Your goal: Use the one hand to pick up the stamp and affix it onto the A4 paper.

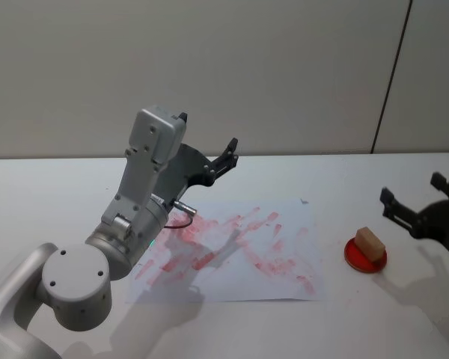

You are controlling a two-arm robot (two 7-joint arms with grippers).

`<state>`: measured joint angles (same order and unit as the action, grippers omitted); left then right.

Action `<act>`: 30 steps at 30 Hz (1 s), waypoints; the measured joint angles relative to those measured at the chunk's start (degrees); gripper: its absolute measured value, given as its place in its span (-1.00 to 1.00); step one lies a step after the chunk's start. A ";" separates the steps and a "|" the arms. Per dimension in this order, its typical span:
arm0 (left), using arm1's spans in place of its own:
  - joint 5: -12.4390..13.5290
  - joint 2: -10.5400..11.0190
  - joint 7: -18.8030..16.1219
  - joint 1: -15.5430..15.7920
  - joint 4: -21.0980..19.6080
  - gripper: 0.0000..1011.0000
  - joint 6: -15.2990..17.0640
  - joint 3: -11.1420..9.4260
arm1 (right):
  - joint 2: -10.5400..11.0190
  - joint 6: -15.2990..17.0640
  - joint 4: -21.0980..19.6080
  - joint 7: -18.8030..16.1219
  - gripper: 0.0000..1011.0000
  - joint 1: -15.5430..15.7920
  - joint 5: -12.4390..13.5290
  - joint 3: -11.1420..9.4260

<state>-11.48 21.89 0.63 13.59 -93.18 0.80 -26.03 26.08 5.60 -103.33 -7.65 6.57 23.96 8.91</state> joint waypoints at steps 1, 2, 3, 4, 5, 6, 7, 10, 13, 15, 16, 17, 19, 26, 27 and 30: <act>0.00 0.00 0.00 0.00 0.00 0.98 0.00 0.00 | 0.43 0.65 -0.04 -0.30 0.98 0.39 0.36 -0.24; 0.00 0.00 0.00 0.00 0.00 0.98 0.00 0.00 | 0.62 1.07 -0.04 -0.50 0.98 0.57 0.53 -0.32; 0.00 0.00 0.00 0.00 0.00 0.98 0.00 0.00 | 0.80 1.28 -0.04 -0.60 0.98 0.73 0.60 -0.40; 0.00 0.00 0.00 0.00 0.00 0.98 0.00 0.00 | 1.14 2.06 -0.05 -0.96 0.98 1.00 0.75 -0.51; 0.00 0.00 0.00 0.00 0.00 0.98 0.00 0.00 | 1.28 2.41 -0.04 -1.11 0.98 1.11 0.76 -0.55; 0.00 0.00 0.00 0.00 0.00 0.98 0.00 0.00 | 1.59 3.05 0.03 -1.38 0.98 1.29 0.77 -0.61; 0.00 0.00 0.00 0.00 0.00 0.98 0.00 0.00 | 1.71 3.36 0.08 -1.51 0.98 1.35 0.76 -0.62; 0.00 0.00 0.00 0.00 0.00 0.98 0.00 0.00 | 2.00 4.70 0.60 -2.10 0.98 1.35 0.32 -0.62; 0.00 0.00 0.00 0.00 0.00 0.98 0.00 0.00 | 2.02 5.96 1.23 -2.72 0.98 1.03 -0.44 -0.43; 0.00 0.00 0.00 0.00 0.00 0.98 0.00 0.00 | 1.97 6.52 1.59 -3.02 0.98 0.77 -0.86 -0.28; 0.00 0.00 0.00 0.00 0.00 0.98 0.00 0.00 | 1.80 7.08 2.03 -3.35 0.98 0.40 -1.33 -0.05; 0.00 0.00 0.00 0.00 0.00 0.98 0.00 0.00 | 1.72 7.36 2.23 -3.51 0.98 0.23 -1.59 0.06; 0.00 0.00 0.00 0.00 0.00 0.98 0.00 0.00 | 1.34 8.24 2.95 -4.08 0.98 -0.44 -2.51 0.45; 0.00 0.00 -0.01 0.00 0.00 0.98 0.00 0.00 | -0.01 10.37 5.40 -5.52 0.98 -2.48 -5.16 1.65; 0.00 0.00 -0.01 0.00 0.00 0.98 0.00 0.00 | -0.22 10.55 5.76 -5.67 0.98 -2.76 -5.42 1.82; 0.00 0.00 0.00 0.00 0.00 0.98 0.00 0.00 | -0.83 11.31 6.87 -6.24 0.98 -3.62 -6.53 2.35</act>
<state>-11.48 21.90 0.63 13.59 -93.18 0.80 -26.03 25.25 16.91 -96.46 -13.90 2.94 17.43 11.26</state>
